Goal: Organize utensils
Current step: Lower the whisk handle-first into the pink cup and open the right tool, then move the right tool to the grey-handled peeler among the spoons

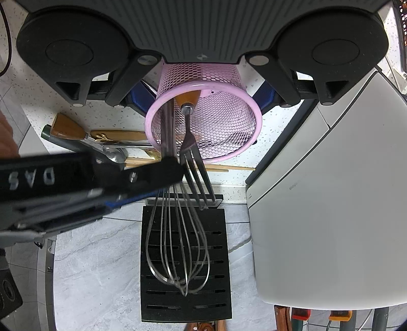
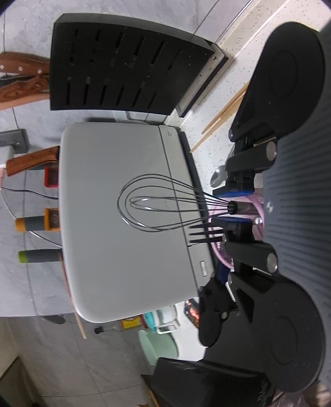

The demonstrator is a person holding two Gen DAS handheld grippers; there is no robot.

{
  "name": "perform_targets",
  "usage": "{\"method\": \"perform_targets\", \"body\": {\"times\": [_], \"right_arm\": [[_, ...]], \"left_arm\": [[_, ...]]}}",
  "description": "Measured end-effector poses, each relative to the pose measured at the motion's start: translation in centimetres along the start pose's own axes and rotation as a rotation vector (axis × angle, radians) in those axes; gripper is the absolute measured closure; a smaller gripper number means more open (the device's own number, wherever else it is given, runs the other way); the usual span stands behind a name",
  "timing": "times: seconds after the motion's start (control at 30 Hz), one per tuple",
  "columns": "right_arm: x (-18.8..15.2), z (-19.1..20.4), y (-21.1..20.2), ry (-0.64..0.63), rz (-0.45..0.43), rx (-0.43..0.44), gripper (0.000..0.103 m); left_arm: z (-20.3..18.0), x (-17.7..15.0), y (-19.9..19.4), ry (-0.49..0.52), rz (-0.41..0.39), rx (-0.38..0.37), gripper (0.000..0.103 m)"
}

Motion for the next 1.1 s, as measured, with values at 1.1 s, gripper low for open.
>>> {"method": "perform_targets", "body": {"times": [1.1], "right_arm": [[-0.3,-4.2,-3.2,0.115,0.037,-0.138,0.062]], "left_arm": [[0.1,0.0,0.0,0.002,0.0,-0.002,0.006]]}}
Point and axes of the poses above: each gripper's, at about its wrist camera, not at the fingertips, and y roughly the way its jaws point, z to its left, x to its top, the point moved 5 cm from there along y, roughly the way its jaws point, and after that the axes turned 6 degrees about -y, right-handed, at the moved point
